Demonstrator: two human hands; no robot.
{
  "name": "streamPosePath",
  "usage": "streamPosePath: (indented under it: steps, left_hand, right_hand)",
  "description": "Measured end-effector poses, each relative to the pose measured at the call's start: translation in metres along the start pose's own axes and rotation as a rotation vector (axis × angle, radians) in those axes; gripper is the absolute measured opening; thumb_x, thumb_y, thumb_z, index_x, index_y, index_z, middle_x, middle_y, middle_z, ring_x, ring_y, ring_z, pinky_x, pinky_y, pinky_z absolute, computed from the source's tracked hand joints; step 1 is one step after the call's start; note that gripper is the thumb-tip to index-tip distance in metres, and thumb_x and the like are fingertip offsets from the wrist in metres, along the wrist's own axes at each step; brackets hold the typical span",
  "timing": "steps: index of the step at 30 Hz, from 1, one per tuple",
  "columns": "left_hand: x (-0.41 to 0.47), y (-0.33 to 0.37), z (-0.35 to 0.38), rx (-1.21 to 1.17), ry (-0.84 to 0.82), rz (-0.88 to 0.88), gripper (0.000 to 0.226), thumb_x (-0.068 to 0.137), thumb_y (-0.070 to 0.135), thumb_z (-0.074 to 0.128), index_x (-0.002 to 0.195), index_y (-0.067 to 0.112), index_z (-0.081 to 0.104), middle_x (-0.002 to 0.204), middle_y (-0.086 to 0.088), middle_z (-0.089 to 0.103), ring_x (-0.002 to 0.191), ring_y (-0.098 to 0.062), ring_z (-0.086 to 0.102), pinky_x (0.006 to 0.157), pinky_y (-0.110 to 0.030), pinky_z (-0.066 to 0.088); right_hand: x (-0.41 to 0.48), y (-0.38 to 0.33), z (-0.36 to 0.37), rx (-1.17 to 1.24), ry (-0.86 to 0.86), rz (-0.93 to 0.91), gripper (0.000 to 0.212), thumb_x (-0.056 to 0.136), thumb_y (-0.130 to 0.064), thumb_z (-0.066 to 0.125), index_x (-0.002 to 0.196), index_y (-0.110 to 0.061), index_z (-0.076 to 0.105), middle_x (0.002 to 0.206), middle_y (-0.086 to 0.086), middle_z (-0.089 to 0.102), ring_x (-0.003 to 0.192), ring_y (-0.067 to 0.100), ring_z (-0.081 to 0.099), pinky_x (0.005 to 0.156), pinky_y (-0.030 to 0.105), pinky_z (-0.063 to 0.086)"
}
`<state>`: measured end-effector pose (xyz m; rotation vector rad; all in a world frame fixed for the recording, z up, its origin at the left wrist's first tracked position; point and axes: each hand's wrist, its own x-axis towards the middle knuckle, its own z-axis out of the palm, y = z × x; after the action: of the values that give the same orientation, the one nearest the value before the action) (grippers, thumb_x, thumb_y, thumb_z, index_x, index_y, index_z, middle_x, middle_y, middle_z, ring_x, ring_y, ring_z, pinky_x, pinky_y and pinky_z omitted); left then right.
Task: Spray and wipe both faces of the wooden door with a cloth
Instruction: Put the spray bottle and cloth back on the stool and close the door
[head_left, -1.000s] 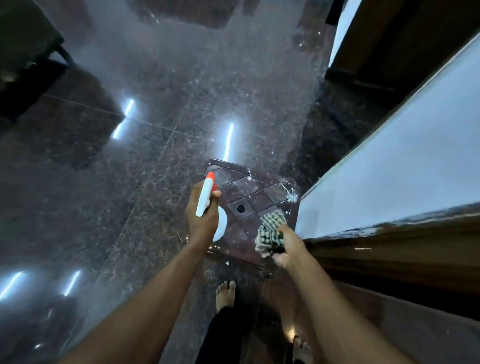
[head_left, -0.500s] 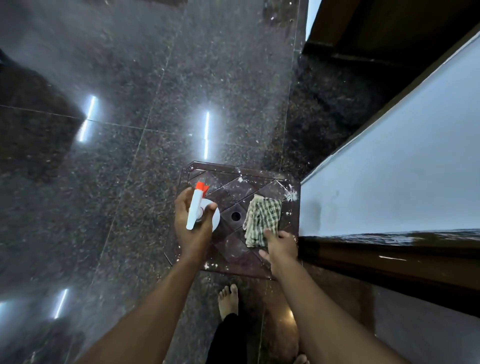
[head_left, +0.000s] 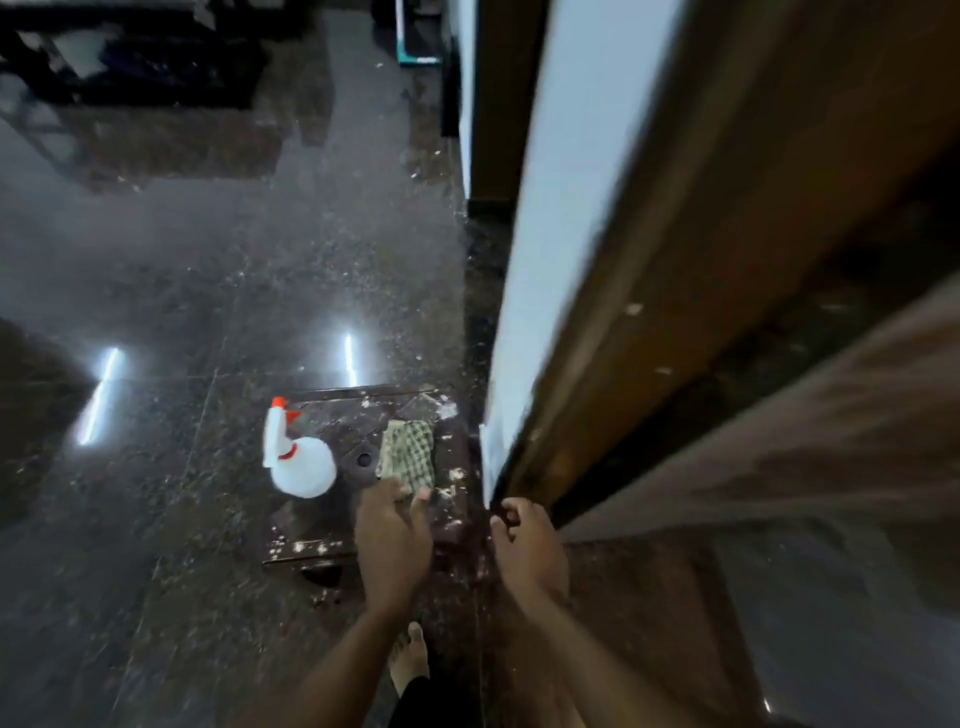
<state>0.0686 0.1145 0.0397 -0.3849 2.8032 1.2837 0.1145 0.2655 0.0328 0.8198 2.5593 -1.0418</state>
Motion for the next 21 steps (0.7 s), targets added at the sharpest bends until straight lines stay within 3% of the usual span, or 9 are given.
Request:
streamPosePath:
  steps: [3,6,11,18,21]
  left_hand:
    - [-0.068,0.057,0.022,0.072,-0.144,0.301,0.017,0.091,0.037,0.051,0.095,0.021,0.056,0.09,0.005,0.057,0.087,-0.016,0.054,0.074,-0.031,0.044]
    - [-0.12,0.103,0.05,0.153,-0.23,0.584,0.017,0.093,0.04,0.046,0.092,0.027,0.057,0.09,0.011,0.058,0.084,-0.011,0.055,0.072,-0.025,0.045]
    - [-0.211,0.22,0.105,0.117,-0.384,0.873,0.011,0.089,0.036,0.055,0.093,0.026,0.06,0.084,0.008,0.061,0.075,-0.011,0.06,0.061,-0.024,0.047]
    - [-0.282,0.357,0.188,0.029,-0.532,0.94,0.018,0.082,0.039,0.06,0.088,0.022,0.06,0.079,-0.001,0.064,0.073,-0.024,0.062,0.061,-0.027,0.042]
    - [-0.317,0.429,0.227,-0.024,-0.591,1.078,0.019,0.082,0.035,0.061,0.088,0.017,0.059,0.084,-0.004,0.059,0.079,-0.026,0.058,0.069,-0.033,0.046]
  right_hand:
    - [-0.039,0.044,-0.063,-0.027,0.067,-0.019,0.03,0.1,-0.043,0.05,0.129,-0.034,0.056,0.129,-0.009,0.06,0.114,0.016,0.061,0.09,0.035,0.05]
    - [-0.071,0.095,-0.123,-0.082,0.134,-0.027,0.033,0.1,-0.041,0.043,0.13,-0.033,0.056,0.13,-0.01,0.059,0.114,0.016,0.061,0.089,0.034,0.05]
    - [-0.135,0.201,-0.239,-0.001,0.339,0.063,0.031,0.099,-0.036,0.049,0.128,-0.029,0.057,0.129,-0.007,0.054,0.118,0.019,0.058,0.087,0.036,0.05]
    - [-0.203,0.304,-0.32,0.11,0.509,0.314,0.036,0.103,-0.043,0.044,0.132,-0.024,0.053,0.135,-0.002,0.055,0.123,0.016,0.055,0.098,0.033,0.046]
    - [-0.22,0.342,-0.35,0.173,0.571,0.383,0.028,0.102,-0.042,0.046,0.123,-0.027,0.056,0.126,-0.005,0.058,0.113,0.014,0.059,0.093,0.032,0.05]
